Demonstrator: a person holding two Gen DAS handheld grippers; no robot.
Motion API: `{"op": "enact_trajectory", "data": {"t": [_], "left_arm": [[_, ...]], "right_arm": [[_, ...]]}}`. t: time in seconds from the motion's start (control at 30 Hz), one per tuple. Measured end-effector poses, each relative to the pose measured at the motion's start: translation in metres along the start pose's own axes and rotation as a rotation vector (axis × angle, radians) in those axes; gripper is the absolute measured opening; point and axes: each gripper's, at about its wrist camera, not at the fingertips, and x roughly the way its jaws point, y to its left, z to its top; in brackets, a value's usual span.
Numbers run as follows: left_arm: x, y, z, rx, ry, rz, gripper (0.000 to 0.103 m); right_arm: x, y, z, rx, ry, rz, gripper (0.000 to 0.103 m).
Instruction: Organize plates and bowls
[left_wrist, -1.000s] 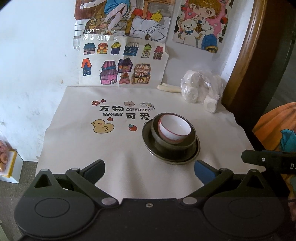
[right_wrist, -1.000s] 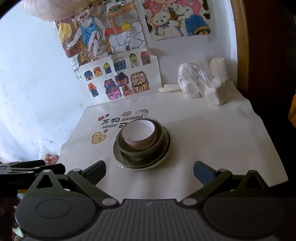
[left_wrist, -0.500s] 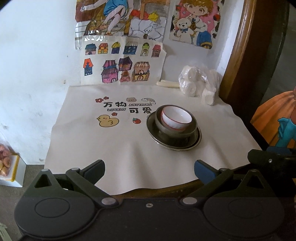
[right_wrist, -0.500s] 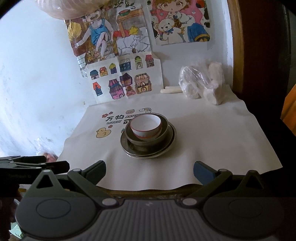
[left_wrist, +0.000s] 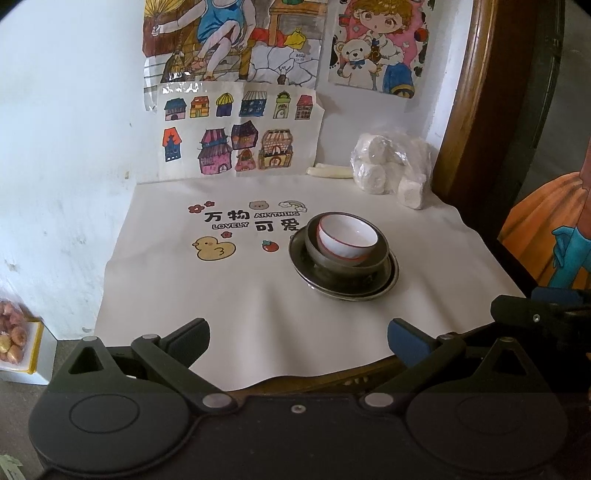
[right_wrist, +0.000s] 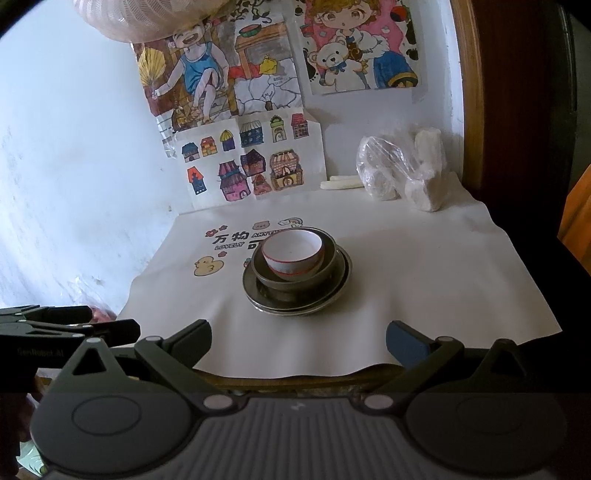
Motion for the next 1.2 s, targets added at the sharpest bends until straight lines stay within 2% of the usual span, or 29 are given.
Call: {"op": "enact_trajectory", "data": {"t": [1.2], "left_arm": [[-0.0007, -0.0003, 0.0022, 0.002, 0.0, 0.003, 0.102]], "right_arm": [[0.0002, -0.001, 0.0009, -0.001, -0.001, 0.002, 0.103]]}}
